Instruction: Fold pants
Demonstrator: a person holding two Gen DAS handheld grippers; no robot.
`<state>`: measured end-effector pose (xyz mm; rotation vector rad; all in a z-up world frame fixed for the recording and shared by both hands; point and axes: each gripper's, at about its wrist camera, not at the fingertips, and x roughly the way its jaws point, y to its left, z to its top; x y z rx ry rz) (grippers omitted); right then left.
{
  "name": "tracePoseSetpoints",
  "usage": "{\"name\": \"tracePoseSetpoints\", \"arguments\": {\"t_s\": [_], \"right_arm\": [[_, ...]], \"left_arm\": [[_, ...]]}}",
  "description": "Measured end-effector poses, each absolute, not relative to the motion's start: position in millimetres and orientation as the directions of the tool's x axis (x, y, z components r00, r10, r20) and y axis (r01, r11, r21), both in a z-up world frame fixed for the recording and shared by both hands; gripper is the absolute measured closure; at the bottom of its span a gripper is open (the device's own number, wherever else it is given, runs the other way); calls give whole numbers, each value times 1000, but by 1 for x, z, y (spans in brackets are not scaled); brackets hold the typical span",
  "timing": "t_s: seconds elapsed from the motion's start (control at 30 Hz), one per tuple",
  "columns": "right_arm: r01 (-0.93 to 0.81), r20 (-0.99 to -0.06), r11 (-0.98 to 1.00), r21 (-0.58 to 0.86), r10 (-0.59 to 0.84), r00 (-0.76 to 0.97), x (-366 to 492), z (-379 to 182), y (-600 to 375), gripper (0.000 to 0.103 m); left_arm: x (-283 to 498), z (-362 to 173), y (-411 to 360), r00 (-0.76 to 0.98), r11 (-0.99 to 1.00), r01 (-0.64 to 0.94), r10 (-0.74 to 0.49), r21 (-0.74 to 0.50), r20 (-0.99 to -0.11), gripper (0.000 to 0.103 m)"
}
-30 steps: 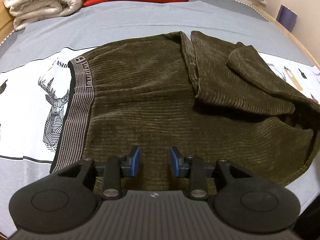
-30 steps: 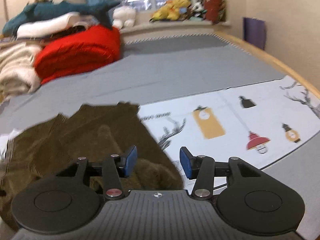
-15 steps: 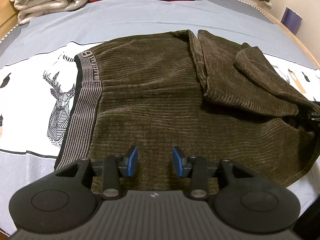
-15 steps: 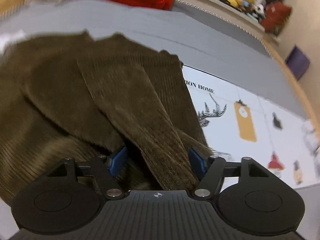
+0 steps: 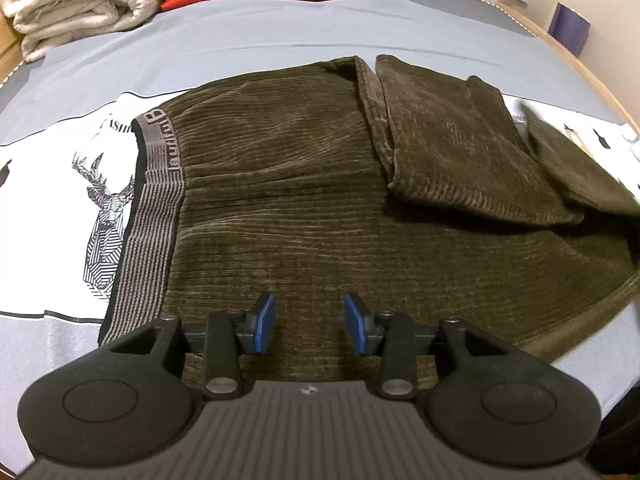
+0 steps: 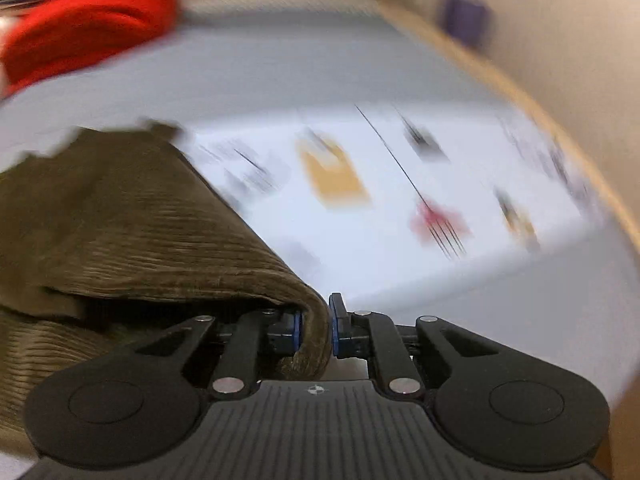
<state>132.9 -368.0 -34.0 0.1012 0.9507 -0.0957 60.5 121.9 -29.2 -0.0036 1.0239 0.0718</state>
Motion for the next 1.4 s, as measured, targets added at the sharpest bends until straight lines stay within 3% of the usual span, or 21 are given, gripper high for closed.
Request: {"name": "tracePoseSetpoints", "arguments": {"t_s": [0.13,0.3,0.4,0.57,0.63,0.73,0.83,1.1,1.23,1.4], "right_arm": [[189,-929,970,150,73,363,121,-68,-408,87],[137,-844,970,199,99,527,100,-35,-419,60],[133,-788,968,212,89,610,91,-18,-425,54],[108,-712,984,144,27,702,87,0,-420,50],[181,-748,969,165,3,664,93,-3,-426,48],[417,-873,878,234,0,488,103,-32,-456,47],[548,-904,778,305,56,424,97,-49,-476,47],[363,-842,918,161,-64,535,100,-16,-448,43],[589,-884,692,417,158,440,87,-51,-505,43],[676,-861,539,503,242,447,67,-65,-537,43]], "left_arm": [[63,-29,119,514,998,-55,53,29,-856,60],[65,-30,116,510,999,-48,45,24,-859,59],[66,-30,113,510,999,-43,43,24,-859,59],[67,-30,115,509,999,-51,39,16,-860,58],[68,-30,117,512,998,-54,39,13,-858,58],[70,-31,119,508,998,-59,39,10,-861,58],[72,-32,118,505,998,-54,37,11,-862,58],[76,-32,118,505,999,-37,24,7,-863,56],[77,-30,121,505,999,-38,22,4,-863,56],[79,-26,123,510,999,-36,4,-16,-860,54]]}}
